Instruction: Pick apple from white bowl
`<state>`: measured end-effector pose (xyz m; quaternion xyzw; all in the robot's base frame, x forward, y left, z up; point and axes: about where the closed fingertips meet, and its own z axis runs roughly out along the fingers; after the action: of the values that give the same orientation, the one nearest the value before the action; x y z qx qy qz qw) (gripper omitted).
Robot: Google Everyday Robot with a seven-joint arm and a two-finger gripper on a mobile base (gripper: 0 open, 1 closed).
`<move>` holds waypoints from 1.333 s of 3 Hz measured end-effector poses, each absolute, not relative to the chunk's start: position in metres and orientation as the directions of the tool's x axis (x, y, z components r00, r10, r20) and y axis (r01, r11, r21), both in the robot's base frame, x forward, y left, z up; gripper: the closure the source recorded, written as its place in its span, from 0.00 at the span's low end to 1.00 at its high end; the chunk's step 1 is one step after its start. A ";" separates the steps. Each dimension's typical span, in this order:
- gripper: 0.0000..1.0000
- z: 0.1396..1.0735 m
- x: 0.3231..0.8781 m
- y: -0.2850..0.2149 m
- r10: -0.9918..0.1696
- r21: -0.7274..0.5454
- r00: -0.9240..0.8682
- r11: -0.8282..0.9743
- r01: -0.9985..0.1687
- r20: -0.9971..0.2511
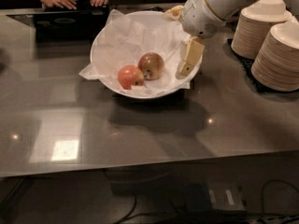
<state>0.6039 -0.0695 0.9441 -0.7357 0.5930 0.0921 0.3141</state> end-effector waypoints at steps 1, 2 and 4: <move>0.08 0.932 0.614 -0.056 -0.802 -0.328 0.294 -0.130 -0.936 -0.520; 0.10 0.922 0.625 -0.050 -0.802 -0.315 0.296 -0.143 -0.938 -0.518; 0.22 0.916 0.632 -0.047 -0.803 -0.307 0.292 -0.145 -0.941 -0.519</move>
Offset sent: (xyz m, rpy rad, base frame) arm 0.0340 0.0226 -0.0294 -0.0119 0.0521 0.0549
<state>0.6321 -0.0475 0.9160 -0.7475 0.5833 0.1162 0.2957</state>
